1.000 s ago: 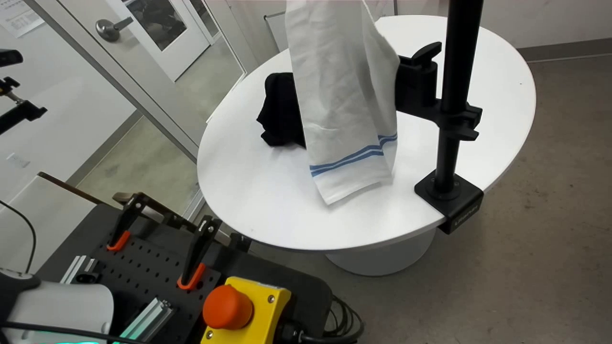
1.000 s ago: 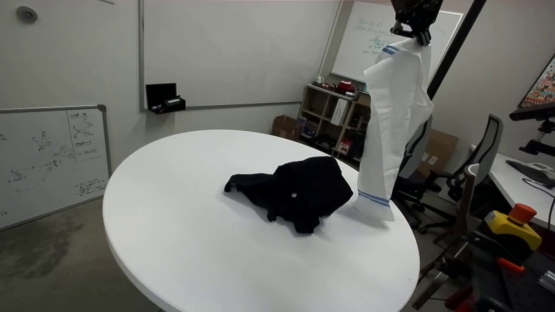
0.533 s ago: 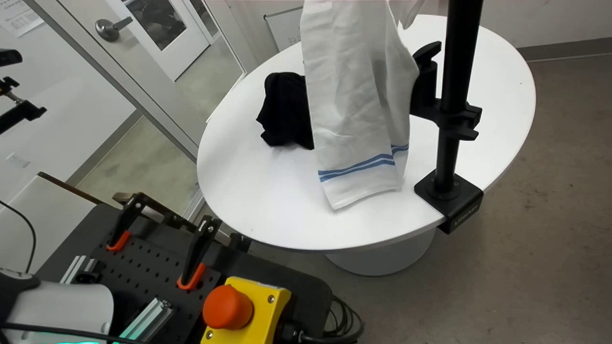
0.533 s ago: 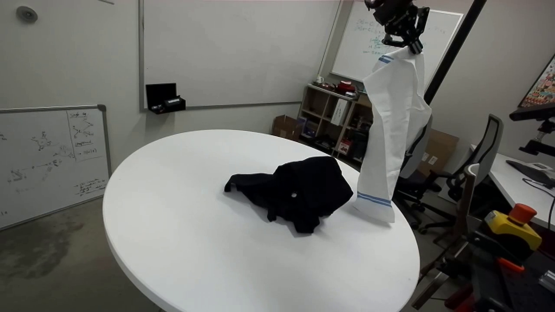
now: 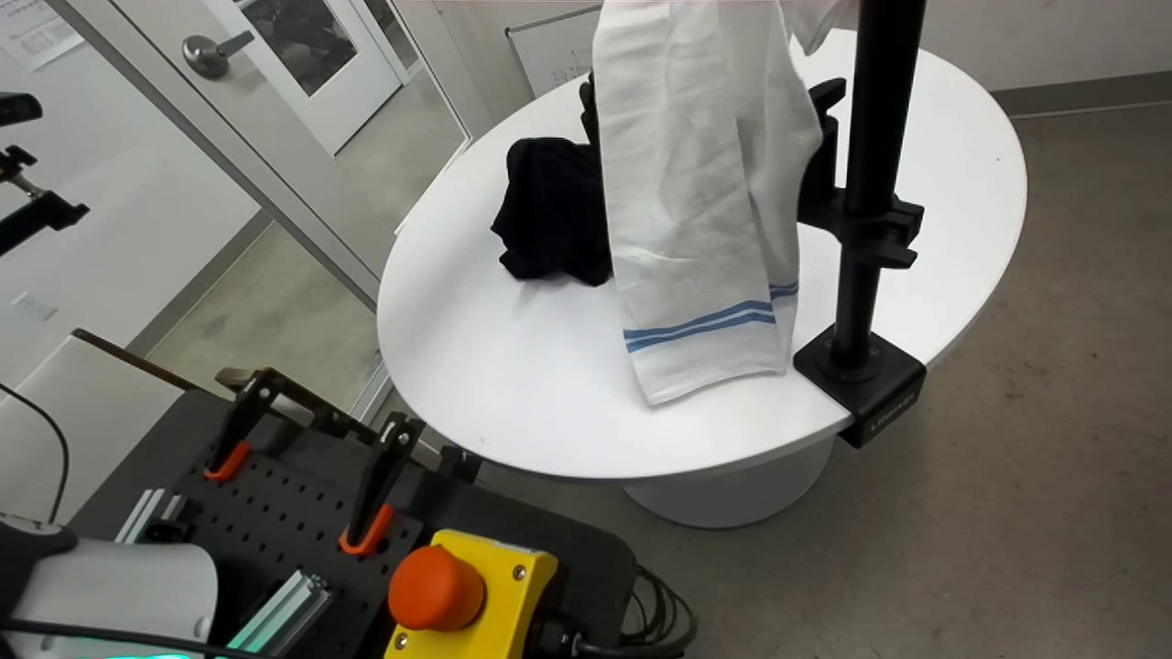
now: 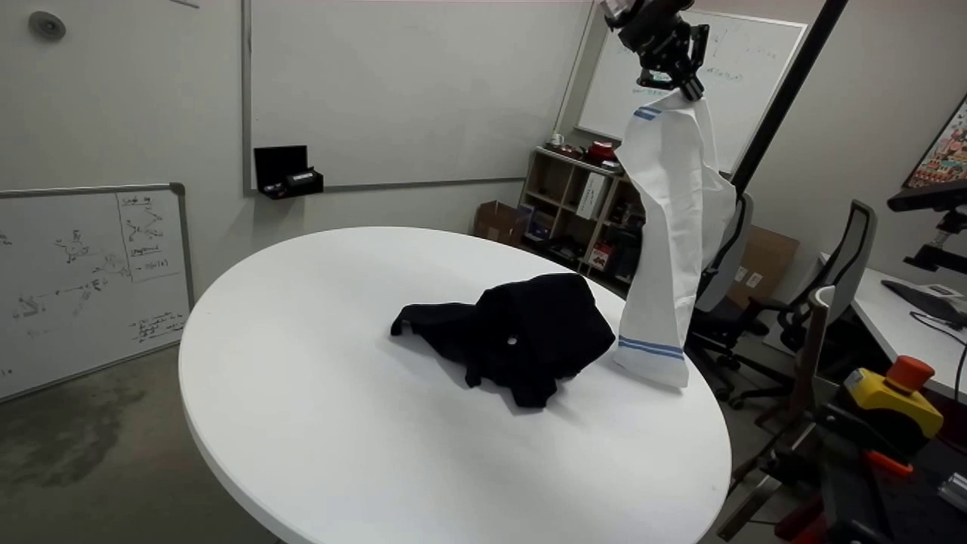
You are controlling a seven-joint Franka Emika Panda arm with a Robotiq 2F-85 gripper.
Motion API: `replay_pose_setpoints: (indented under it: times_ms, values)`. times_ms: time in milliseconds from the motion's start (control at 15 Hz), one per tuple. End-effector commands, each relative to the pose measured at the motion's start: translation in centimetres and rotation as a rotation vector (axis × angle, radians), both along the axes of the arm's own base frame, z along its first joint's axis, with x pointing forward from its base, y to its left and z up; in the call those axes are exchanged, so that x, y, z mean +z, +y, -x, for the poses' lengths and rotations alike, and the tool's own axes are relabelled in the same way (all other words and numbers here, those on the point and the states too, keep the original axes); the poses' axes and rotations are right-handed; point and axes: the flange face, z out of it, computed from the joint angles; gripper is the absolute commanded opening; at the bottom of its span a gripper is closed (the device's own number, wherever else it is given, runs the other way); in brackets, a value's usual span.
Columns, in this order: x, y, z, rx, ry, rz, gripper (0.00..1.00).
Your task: Hang the white cloth on the stand
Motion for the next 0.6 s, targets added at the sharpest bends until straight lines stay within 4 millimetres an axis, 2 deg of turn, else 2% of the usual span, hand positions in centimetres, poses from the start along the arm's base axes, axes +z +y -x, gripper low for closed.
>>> replay_pose_setpoints:
  times_ms: [0, 200, 400, 467, 533]
  values:
    - [0.0, 1.2, -3.4, 0.177, 0.06, -0.085, 0.0]
    - [-0.2, 1.8, -5.1, 0.326, 0.114, -0.141, 0.0]
    - [-0.3, 1.6, -6.3, 0.463, 0.192, -0.189, 0.0]
    - [-0.8, 1.9, -5.3, 0.382, 0.14, -0.176, 0.02]
    - [-0.8, 1.8, -5.5, 0.412, 0.159, -0.186, 0.02]
